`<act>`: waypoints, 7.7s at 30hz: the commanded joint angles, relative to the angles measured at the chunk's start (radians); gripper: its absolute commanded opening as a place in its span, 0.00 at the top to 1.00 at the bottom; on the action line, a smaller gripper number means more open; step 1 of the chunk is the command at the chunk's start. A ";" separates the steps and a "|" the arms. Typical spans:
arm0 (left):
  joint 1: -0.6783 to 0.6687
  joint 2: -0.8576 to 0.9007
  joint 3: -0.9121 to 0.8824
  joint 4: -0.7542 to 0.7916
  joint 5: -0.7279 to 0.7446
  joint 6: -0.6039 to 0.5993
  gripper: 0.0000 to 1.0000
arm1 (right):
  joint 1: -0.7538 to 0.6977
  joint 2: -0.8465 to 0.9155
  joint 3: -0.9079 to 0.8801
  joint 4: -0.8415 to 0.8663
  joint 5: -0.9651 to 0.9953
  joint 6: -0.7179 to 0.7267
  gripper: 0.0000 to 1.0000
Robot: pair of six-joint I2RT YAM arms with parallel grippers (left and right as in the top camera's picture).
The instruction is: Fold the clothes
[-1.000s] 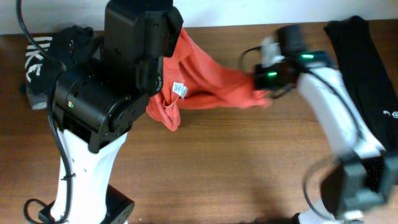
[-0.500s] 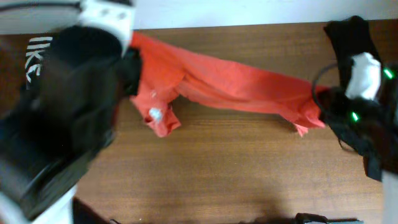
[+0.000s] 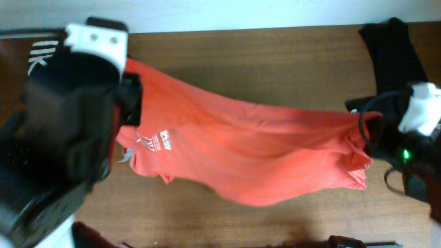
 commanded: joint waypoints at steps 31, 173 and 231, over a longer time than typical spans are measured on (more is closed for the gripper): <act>0.329 1.000 -0.028 0.405 0.215 -0.042 0.99 | 0.049 1.067 0.009 0.847 -0.086 -0.009 0.96; 0.303 1.154 0.346 0.281 0.427 0.249 0.99 | 0.068 1.181 0.076 0.677 0.150 0.130 0.96; 0.326 1.014 0.383 0.243 0.382 0.246 0.99 | 0.068 1.155 0.387 0.306 0.165 0.068 0.59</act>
